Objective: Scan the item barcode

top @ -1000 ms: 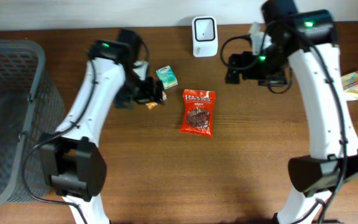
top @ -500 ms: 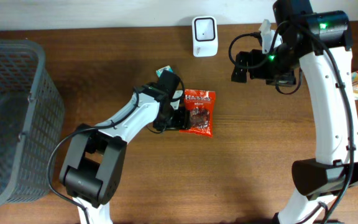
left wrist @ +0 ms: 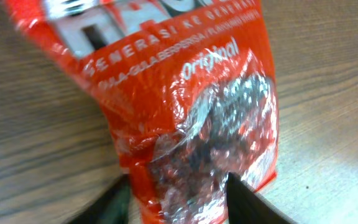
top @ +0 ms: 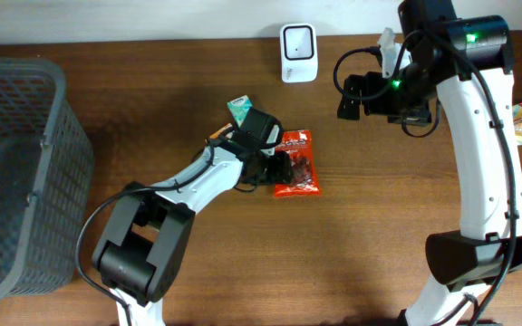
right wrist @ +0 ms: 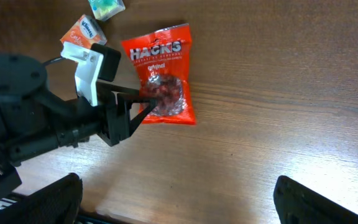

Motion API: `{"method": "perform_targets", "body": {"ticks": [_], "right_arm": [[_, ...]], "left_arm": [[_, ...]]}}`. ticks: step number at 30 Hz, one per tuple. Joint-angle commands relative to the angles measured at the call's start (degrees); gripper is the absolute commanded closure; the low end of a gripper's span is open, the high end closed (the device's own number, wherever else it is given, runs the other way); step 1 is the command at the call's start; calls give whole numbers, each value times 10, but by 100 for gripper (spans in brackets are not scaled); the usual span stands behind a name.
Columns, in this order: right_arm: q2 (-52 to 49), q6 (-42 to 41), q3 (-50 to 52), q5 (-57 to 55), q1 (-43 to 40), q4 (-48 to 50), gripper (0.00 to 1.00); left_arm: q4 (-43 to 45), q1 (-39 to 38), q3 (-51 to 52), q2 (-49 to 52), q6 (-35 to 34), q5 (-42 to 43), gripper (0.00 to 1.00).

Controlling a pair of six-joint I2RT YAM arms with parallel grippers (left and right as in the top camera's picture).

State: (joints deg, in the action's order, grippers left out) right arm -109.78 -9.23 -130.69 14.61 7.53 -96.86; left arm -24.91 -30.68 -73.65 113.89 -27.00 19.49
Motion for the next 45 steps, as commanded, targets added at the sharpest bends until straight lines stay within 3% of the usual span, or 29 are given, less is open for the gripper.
{"method": "perform_targets", "body": {"ticks": [1,2,4,5,7,8,9,15,20,22,24,28,29,31,33,36,38,42,43,45], "right_arm": [[7,0,-2,-3,-1,2,1],[7,0,-2,-3,-1,2,2],[7,0,-2,-3,-1,1,2],[7,0,-2,-3,-1,1,1],[7,0,-2,-6,-1,1,2],[7,0,-2,-18,-1,1,1],[7,0,0,-30,-1,1,1],[7,0,78,-40,-1,33,1],[7,0,127,-39,-1,59,2],[7,0,127,-39,-1,63,1],[7,0,127,-39,-1,62,2],[7,0,127,-39,-1,63,2],[7,0,127,-39,-1,63,2],[7,0,127,-39,-1,63,2],[7,0,127,-39,-1,63,1],[7,0,127,-39,-1,60,1],[7,0,127,-39,-1,57,2],[7,0,127,-39,-1,57,1],[7,0,127,-39,-1,56,2],[7,0,127,-39,-1,56,2]], "left_arm": [[0,-9,4,-10,-6,-7,77],[0,-9,4,-10,-6,-11,86],[-2,-9,4,-10,-6,-13,85],[-2,-9,4,-10,-6,-15,63],[-1,-9,4,-10,-6,-52,35],[4,-9,4,-10,-6,-93,12],[14,-7,4,-10,-6,-108,1],[148,13,4,-10,-6,-97,1],[164,2,4,-2,-6,-99,1],[168,0,4,14,-20,-99,9],[171,0,4,32,-38,-86,30],[171,0,4,39,-38,-45,54],[171,0,4,39,-38,-41,55],[170,0,4,39,-38,-42,39],[181,0,4,43,-38,-42,35],[211,-5,4,75,-39,-29,32],[217,-6,4,81,-39,-8,36],[215,-5,3,80,-38,-8,77],[214,-5,2,80,-38,-8,99],[210,-5,0,79,-38,-8,100]]}}
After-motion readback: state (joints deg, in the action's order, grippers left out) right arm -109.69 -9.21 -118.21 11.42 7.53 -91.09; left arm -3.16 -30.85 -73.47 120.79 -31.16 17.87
